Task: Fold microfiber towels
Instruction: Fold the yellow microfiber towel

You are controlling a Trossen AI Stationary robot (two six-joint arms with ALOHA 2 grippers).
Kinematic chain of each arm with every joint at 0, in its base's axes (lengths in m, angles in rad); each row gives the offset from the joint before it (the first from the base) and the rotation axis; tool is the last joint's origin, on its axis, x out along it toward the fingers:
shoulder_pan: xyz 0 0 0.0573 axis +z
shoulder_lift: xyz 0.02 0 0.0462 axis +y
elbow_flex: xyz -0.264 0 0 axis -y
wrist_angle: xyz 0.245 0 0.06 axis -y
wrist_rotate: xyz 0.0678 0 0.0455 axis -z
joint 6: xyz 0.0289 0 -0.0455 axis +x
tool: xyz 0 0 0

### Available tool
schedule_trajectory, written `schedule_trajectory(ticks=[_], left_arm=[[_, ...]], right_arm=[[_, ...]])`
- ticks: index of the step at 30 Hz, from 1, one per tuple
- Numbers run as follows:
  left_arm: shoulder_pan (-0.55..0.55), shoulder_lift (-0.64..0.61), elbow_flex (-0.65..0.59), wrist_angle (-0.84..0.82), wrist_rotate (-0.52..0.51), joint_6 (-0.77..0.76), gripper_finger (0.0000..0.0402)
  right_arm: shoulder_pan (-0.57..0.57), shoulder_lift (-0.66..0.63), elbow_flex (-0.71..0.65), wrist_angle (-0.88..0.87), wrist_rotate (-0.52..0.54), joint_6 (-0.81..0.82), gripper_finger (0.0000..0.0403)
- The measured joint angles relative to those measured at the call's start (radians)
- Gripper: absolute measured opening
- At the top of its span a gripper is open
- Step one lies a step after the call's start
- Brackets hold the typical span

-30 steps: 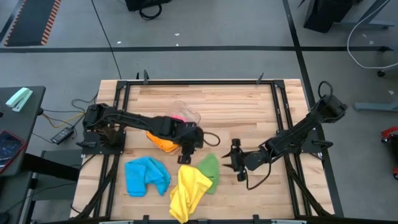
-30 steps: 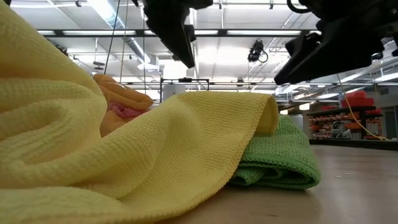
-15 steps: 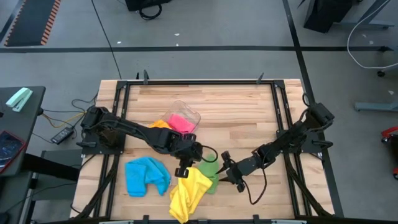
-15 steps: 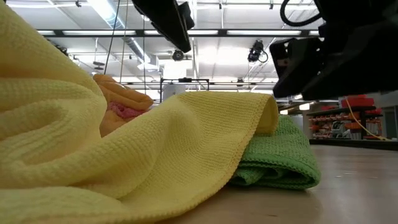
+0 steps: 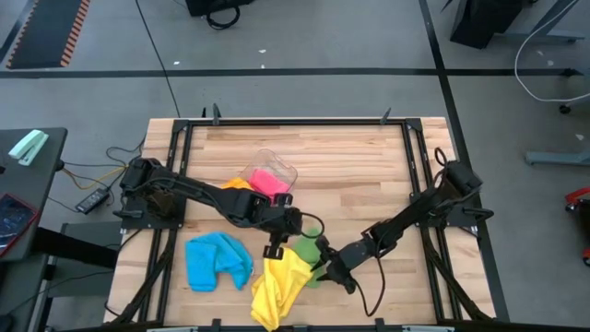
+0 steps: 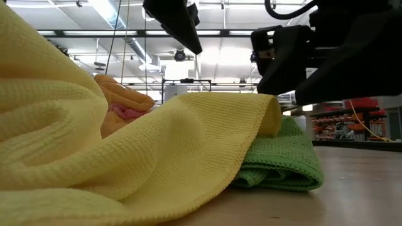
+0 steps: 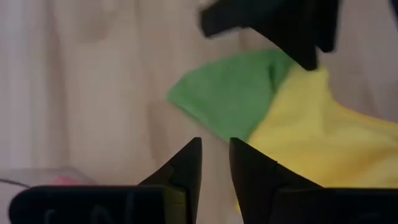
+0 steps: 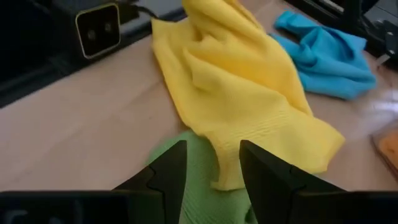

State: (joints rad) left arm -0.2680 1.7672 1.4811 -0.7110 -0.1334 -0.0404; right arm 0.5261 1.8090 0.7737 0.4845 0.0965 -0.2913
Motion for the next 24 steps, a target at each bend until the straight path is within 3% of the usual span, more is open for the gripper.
schedule_trajectory(ticks=[5,12,16,20,24], left_arm=[[-0.005,0.002,-0.051,0.107,-0.110,0.027,0.0082],[-0.004,0.003,-0.055,0.127,-0.118,0.034,0.0084],[-0.007,0.003,-0.055,0.137,-0.122,0.037,0.0081],[-0.008,0.002,-0.064,0.138,-0.141,0.037,0.0082],[-0.011,0.002,-0.064,0.138,-0.144,0.036,0.0084]], right_arm=[[-0.007,0.041,0.029,-0.006,-0.002,-0.041,0.0157],[-0.042,0.043,0.037,-0.006,-0.001,-0.087,0.0142],[-0.048,0.046,0.038,-0.027,-0.001,-0.087,0.0103],[-0.054,0.042,0.038,-0.040,0.005,-0.114,0.0035],[-0.052,-0.006,0.038,-0.083,0.121,-0.128,0.0009]])
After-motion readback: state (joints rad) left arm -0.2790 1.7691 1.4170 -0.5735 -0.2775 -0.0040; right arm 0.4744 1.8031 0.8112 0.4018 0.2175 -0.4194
